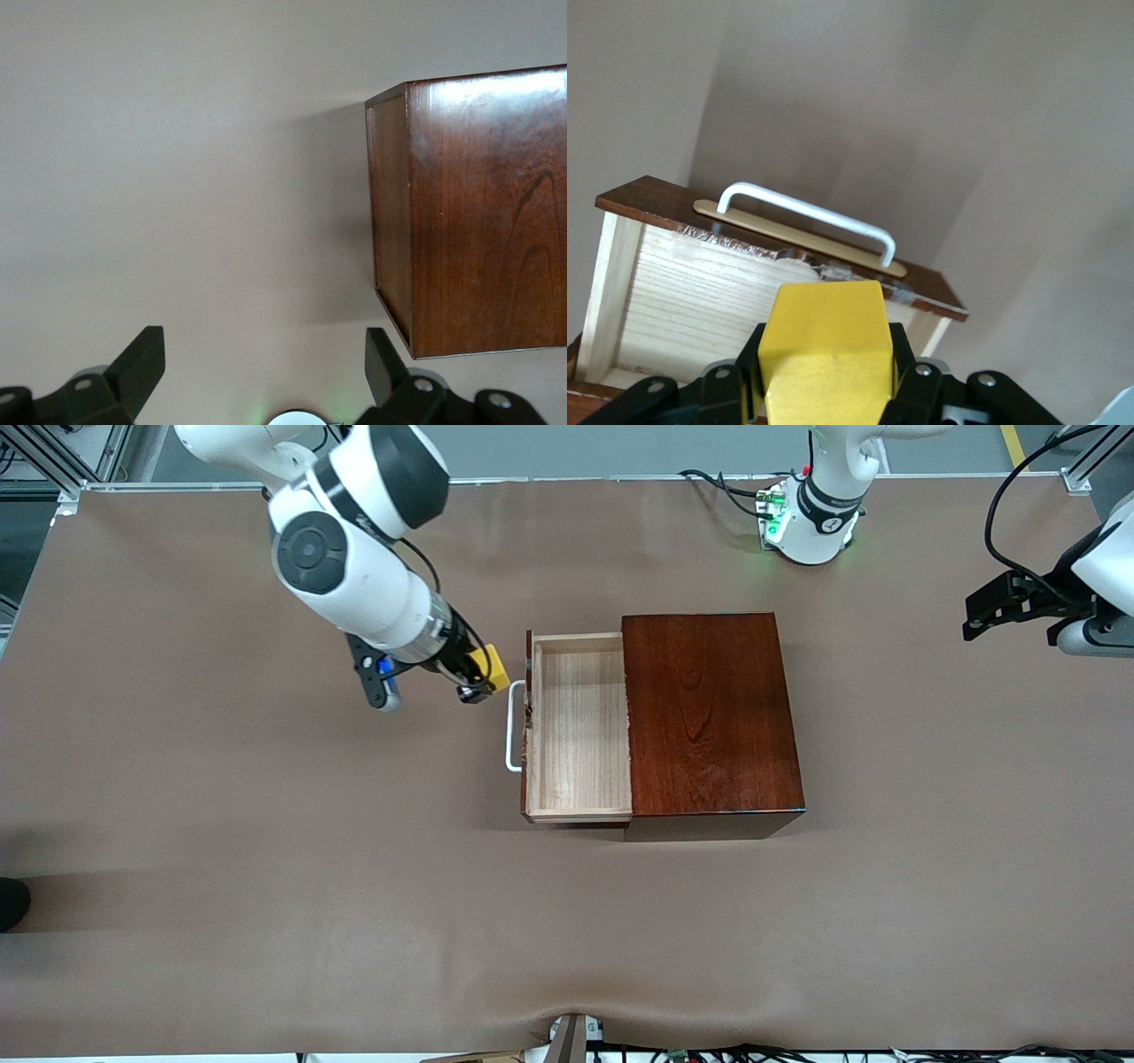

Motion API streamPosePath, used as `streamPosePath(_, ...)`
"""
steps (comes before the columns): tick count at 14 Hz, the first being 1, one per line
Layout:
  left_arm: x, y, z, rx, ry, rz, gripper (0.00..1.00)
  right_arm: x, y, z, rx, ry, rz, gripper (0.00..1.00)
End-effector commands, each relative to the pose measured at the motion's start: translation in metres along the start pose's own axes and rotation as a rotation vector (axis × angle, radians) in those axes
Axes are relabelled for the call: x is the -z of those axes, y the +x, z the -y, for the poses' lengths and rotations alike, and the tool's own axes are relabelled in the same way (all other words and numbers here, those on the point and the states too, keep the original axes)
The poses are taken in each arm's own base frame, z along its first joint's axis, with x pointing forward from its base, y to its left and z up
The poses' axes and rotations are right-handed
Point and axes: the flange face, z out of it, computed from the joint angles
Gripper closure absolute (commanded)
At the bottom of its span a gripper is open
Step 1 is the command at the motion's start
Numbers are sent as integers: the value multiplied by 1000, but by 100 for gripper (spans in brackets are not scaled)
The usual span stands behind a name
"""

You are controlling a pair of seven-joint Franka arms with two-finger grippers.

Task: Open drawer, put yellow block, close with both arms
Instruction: 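Lift the yellow cube with the right gripper and carry it over the drawer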

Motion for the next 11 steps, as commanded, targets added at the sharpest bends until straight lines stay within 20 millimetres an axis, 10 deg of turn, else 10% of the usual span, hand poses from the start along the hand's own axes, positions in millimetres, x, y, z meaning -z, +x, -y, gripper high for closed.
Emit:
streamPosePath(1, 0, -3, 2, -10, 0, -3, 0, -14, -20, 10, -49, 28, 21, 100)
streamPosePath(11, 2, -3, 5, -3, 1, -7, 0, -106, -64, 24, -127, 68, 32, 100)
